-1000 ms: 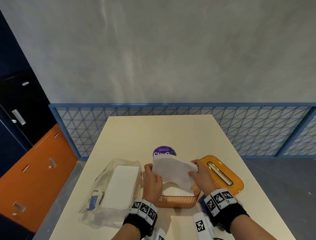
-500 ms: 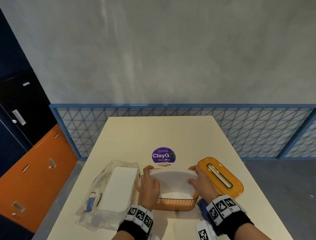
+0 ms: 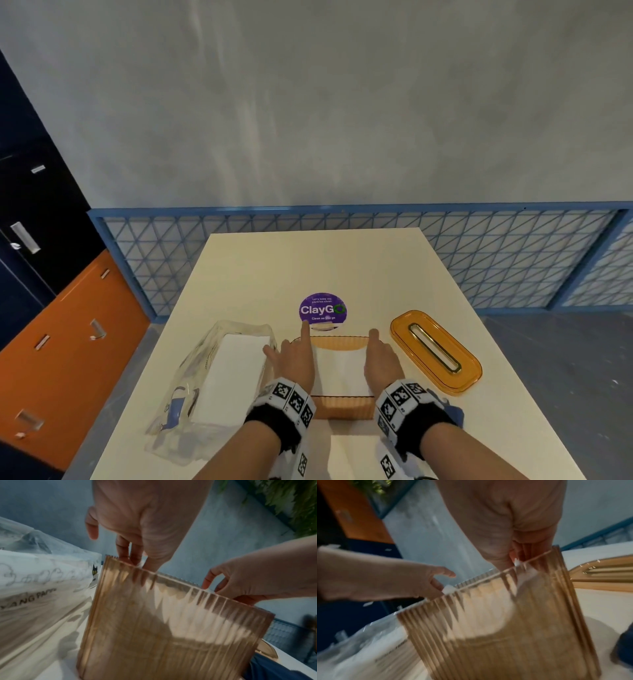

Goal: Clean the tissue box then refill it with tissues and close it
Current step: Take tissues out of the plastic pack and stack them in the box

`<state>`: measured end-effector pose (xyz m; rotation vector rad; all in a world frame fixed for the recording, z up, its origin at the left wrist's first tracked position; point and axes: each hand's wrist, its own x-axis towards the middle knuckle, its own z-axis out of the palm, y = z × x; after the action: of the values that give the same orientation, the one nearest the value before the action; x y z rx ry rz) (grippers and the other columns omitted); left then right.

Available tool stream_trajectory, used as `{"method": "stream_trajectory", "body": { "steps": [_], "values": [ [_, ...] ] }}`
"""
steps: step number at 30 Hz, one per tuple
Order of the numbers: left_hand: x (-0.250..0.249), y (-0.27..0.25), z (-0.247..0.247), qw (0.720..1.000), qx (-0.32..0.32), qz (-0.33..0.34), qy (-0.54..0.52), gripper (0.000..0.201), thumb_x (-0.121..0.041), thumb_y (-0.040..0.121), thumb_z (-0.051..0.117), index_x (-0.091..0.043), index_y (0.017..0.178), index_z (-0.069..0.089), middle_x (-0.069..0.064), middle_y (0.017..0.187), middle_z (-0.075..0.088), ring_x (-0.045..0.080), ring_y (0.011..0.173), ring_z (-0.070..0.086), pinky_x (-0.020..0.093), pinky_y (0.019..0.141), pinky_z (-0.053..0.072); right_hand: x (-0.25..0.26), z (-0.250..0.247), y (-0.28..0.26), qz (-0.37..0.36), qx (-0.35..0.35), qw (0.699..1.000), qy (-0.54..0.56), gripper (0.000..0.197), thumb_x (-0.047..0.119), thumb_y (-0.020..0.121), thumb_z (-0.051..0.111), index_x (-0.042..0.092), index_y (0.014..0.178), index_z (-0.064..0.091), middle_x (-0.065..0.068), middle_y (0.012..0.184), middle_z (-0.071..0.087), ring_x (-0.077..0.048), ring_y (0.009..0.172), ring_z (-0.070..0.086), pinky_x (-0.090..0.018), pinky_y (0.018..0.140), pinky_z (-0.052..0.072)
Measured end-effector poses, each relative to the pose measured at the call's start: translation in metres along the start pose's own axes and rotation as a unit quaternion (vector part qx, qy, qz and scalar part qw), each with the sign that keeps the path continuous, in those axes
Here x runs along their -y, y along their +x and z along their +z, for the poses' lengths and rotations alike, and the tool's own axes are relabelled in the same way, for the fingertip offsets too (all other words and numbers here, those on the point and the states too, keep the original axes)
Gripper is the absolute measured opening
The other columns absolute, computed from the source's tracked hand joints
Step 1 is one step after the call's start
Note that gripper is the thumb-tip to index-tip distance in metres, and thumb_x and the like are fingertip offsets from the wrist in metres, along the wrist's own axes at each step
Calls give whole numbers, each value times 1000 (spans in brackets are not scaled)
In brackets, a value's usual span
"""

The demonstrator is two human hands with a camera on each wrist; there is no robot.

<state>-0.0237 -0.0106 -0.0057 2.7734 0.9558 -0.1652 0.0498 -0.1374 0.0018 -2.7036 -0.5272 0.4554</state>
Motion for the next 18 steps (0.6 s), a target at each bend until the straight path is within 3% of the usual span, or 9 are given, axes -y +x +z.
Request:
{"method": "stream_trajectory", "body": {
  "steps": [4,6,8,10,12,14,18],
  "values": [
    [-1,-9,-1,995,-45,54,75,59,-4,88,49,-19,142,29,7,136,38,27,127,36,45,103,28,0,-5,-10,-96,-54,985,-130,58,-4,89,49,12,140,29,-11,132,42,-24,114,51,-29,85,48],
    [-2,-9,-3,989,6,111,100,48,-5,89,51,-16,135,42,8,139,35,27,129,35,42,103,30,-1,-6,-8,-154,-44,972,-171,47,1,92,48,15,136,40,-9,133,44,-24,116,49,-32,92,44],
    [-1,-4,-5,978,92,136,128,49,-12,89,57,-17,136,44,9,143,34,28,132,37,43,106,31,-2,-6,-3,-185,38,959,-211,45,11,93,49,21,136,42,-7,135,47,-25,124,47,-44,109,30],
    [-2,0,-10,965,154,143,159,56,-14,90,56,-22,141,37,10,142,38,29,132,39,43,110,28,-2,-6,3,-132,147,951,-238,49,15,94,50,27,140,39,-7,136,48,-26,132,40,-60,113,6],
    [-3,3,-13,957,197,139,161,56,-11,95,46,-25,146,28,14,143,40,33,136,34,44,115,22,-2,-2,13,-51,198,955,-215,39,29,100,34,28,137,46,-6,133,53,-24,133,40,-62,113,-6],
    [-2,5,-15,953,229,139,144,56,-7,97,39,-25,148,25,16,145,38,34,138,30,42,115,23,-2,8,22,-6,201,961,-192,49,44,101,19,29,132,53,-4,127,60,-22,130,44,-61,113,-10],
    [-3,12,-11,947,266,132,124,56,-10,96,42,-24,148,25,18,149,31,37,136,35,42,111,36,-2,18,29,-1,218,944,-249,50,42,100,16,30,133,52,-4,121,63,-21,124,49,-64,112,-9]
  ]
}}
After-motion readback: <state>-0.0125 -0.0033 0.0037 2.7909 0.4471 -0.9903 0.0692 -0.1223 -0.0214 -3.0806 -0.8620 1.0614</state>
